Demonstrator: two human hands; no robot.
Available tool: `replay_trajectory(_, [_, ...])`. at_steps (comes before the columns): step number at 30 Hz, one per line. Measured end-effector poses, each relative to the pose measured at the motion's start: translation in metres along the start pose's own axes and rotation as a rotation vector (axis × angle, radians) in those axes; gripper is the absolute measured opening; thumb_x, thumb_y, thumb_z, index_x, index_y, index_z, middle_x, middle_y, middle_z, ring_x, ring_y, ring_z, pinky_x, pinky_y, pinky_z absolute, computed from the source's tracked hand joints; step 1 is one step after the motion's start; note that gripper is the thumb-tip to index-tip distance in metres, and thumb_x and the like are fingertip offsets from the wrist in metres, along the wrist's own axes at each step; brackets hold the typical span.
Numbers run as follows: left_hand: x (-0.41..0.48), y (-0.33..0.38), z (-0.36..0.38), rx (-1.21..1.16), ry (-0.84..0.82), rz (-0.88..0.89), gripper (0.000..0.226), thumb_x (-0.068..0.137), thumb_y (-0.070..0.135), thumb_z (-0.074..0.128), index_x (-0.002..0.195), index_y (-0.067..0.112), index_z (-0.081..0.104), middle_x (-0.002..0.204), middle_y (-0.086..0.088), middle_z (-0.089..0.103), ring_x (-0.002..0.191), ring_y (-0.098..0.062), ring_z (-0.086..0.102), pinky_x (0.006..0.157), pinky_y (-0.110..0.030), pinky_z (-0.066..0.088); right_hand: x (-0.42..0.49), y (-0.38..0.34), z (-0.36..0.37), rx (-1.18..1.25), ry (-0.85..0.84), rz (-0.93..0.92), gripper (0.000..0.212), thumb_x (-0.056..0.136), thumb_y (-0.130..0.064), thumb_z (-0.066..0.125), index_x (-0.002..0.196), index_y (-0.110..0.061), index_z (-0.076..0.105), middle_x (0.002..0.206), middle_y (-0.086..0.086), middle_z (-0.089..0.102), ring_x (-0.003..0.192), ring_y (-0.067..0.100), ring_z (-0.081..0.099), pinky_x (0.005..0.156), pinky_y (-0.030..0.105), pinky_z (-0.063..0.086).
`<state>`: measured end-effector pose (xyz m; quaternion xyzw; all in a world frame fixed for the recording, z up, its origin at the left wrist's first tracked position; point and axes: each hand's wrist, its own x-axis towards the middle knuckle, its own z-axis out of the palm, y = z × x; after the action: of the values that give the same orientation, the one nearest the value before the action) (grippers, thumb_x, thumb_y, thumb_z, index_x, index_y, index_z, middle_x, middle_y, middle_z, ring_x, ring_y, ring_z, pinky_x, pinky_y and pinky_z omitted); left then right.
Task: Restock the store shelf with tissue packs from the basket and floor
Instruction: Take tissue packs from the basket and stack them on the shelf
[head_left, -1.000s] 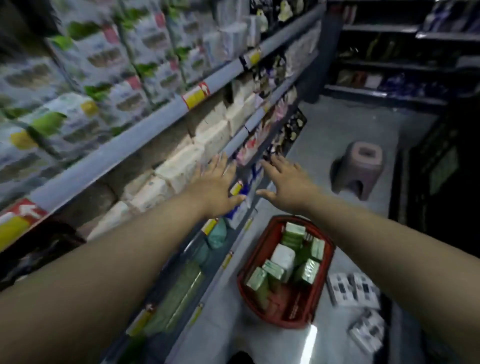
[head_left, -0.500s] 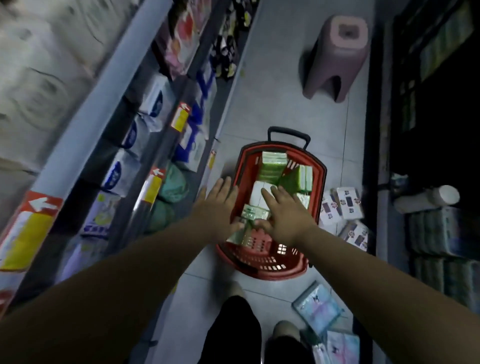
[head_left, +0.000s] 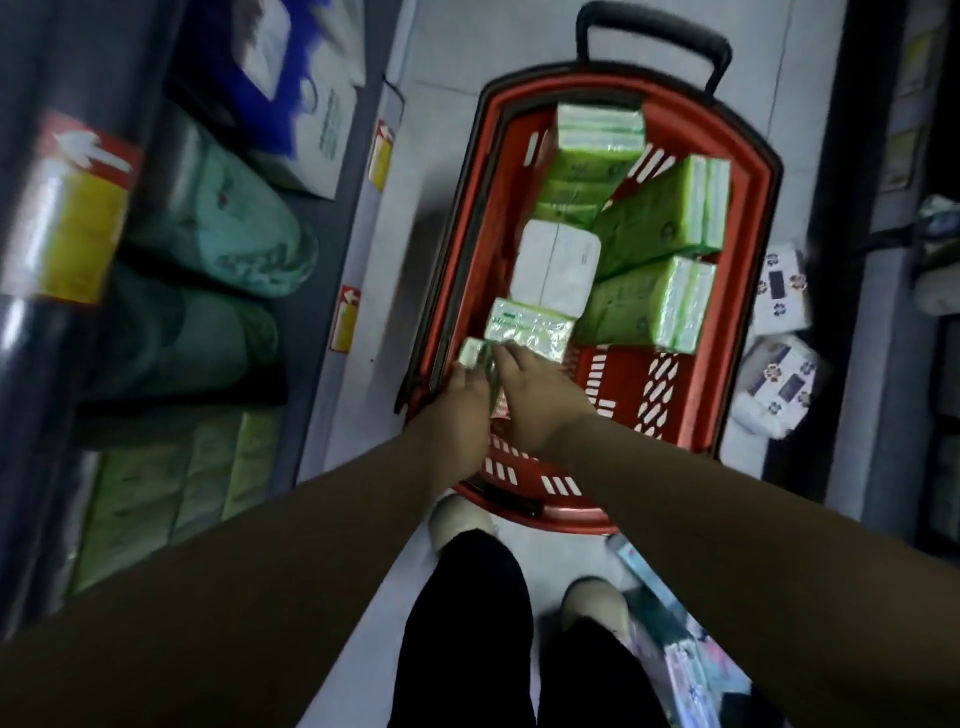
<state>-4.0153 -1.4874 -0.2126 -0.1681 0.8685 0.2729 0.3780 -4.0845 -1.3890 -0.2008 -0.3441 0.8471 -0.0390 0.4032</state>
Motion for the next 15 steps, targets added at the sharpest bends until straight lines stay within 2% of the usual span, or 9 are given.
replay_trajectory(3, [0.024, -0.001, 0.026, -0.138, 0.069, -0.096, 0.071, 0.094, 0.035, 0.047, 0.153, 0.015, 0.013, 0.158, -0.011, 0.014, 0.146, -0.028, 0.02, 0.119, -0.043, 0.02, 0.017, -0.002, 0.018, -0.031, 0.031, 0.015, 0.09, 0.087, -0.02, 0.065, 0.154, -0.013, 0.006, 0.159, 0.012, 0.006, 0.146, 0.029, 0.012, 0.117, 0.042, 0.026])
replay_trajectory(5, [0.026, 0.007, 0.031, -0.214, 0.114, -0.193, 0.073, 0.097, 0.034, 0.048, 0.154, 0.015, 0.007, 0.16, -0.01, 0.008, 0.148, -0.026, 0.01, 0.12, -0.04, 0.011, 0.023, 0.0, 0.03, -0.132, 0.042, 0.023, 0.086, 0.092, -0.023, 0.058, 0.155, -0.014, 0.0, 0.159, 0.013, -0.001, 0.147, 0.03, 0.004, 0.118, 0.043, 0.023])
replay_trajectory(8, [0.02, 0.012, 0.038, -0.329, 0.201, -0.127, 0.068, 0.1, 0.027, 0.047, 0.154, 0.015, 0.009, 0.16, -0.005, 0.013, 0.148, -0.02, 0.01, 0.12, -0.036, 0.007, 0.023, 0.002, 0.042, -0.158, 0.108, 0.07, 0.084, 0.095, -0.017, 0.051, 0.154, -0.008, -0.008, 0.159, 0.015, 0.002, 0.146, 0.031, 0.008, 0.118, 0.041, 0.022])
replay_trajectory(10, [0.015, 0.008, 0.039, -0.444, 0.2, -0.082, 0.066, 0.097, 0.02, 0.051, 0.154, 0.017, 0.017, 0.158, -0.005, 0.024, 0.147, -0.022, 0.019, 0.121, -0.039, 0.015, 0.021, 0.004, 0.048, -0.139, 0.183, 0.064, 0.079, 0.095, -0.013, 0.048, 0.154, -0.007, -0.004, 0.156, 0.015, 0.01, 0.143, 0.032, 0.015, 0.114, 0.04, 0.03])
replay_trajectory(12, [0.015, 0.004, 0.037, -0.578, 0.192, -0.107, 0.061, 0.095, 0.023, 0.053, 0.15, 0.023, 0.028, 0.151, -0.005, 0.037, 0.141, -0.024, 0.032, 0.116, -0.045, 0.028, 0.014, 0.007, 0.048, -0.105, 0.222, 0.061, 0.079, 0.093, -0.012, 0.052, 0.154, -0.009, 0.002, 0.152, 0.016, 0.019, 0.137, 0.033, 0.022, 0.107, 0.038, 0.039])
replay_trajectory(14, [0.013, 0.004, 0.032, -0.662, 0.201, -0.158, 0.059, 0.093, 0.022, 0.056, 0.147, 0.024, 0.034, 0.144, -0.006, 0.045, 0.133, -0.026, 0.043, 0.107, -0.047, 0.041, 0.007, 0.013, 0.042, -0.019, 0.238, 0.099, 0.094, 0.083, -0.018, 0.068, 0.154, -0.012, 0.007, 0.144, 0.017, 0.027, 0.129, 0.033, 0.029, 0.1, 0.041, 0.044])
replay_trajectory(15, [0.011, 0.005, 0.029, -0.678, 0.205, -0.185, 0.057, 0.093, 0.02, 0.056, 0.146, 0.022, 0.035, 0.14, -0.006, 0.049, 0.127, -0.025, 0.049, 0.101, -0.042, 0.046, 0.004, 0.018, 0.037, 0.034, 0.241, 0.129, 0.103, 0.076, -0.022, 0.076, 0.154, -0.014, 0.009, 0.14, 0.017, 0.029, 0.125, 0.033, 0.03, 0.099, 0.042, 0.044])
